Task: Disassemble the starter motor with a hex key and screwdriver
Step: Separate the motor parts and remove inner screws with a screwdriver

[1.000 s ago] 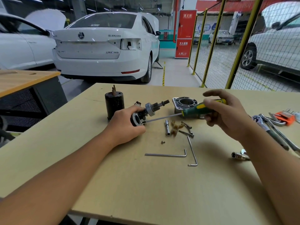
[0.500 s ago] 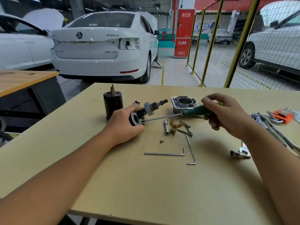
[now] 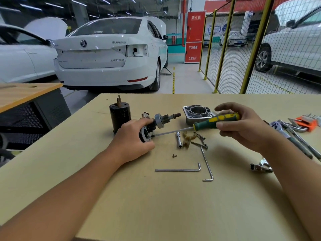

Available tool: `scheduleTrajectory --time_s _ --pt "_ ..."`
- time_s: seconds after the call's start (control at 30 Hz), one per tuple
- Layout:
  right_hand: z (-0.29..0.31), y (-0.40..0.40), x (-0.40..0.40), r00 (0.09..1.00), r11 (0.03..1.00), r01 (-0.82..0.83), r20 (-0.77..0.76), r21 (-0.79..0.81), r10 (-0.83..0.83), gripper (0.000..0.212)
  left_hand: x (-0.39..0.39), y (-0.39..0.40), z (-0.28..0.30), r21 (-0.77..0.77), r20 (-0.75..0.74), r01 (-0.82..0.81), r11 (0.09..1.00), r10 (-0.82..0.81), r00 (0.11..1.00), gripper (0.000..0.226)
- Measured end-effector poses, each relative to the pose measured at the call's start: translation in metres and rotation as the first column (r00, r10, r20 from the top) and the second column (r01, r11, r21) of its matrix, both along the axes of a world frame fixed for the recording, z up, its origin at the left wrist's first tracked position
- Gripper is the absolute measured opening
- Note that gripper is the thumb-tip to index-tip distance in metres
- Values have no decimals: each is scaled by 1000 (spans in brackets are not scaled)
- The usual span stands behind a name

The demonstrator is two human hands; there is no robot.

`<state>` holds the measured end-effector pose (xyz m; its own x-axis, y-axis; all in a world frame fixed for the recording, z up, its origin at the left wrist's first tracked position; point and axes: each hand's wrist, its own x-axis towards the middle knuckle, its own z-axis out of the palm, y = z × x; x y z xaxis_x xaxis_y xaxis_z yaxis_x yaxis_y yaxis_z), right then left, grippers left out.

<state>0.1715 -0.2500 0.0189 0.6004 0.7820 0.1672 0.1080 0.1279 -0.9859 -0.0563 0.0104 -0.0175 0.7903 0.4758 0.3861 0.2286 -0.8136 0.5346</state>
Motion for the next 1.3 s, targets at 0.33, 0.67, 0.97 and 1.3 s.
scheduleTrajectory --time_s 0.33,0.67,0.97,1.3 --pt "-3 0 8 994 996 1 110 -85 9 38 -1 2 -1 8 7 -11 1000 11 1000 72" --pt "-7 2 6 999 992 -17 32 -124 21 26 -1 5 0 -10 8 -14 1000 14 1000 75" --pt "-9 9 1 992 974 114 -23 -198 -121 40 -1 6 0 -28 1 -28 999 28 1000 74" --pt "-15 11 1 994 989 90 -55 -114 -96 40 0 7 0 -47 22 -22 999 23 999 73"
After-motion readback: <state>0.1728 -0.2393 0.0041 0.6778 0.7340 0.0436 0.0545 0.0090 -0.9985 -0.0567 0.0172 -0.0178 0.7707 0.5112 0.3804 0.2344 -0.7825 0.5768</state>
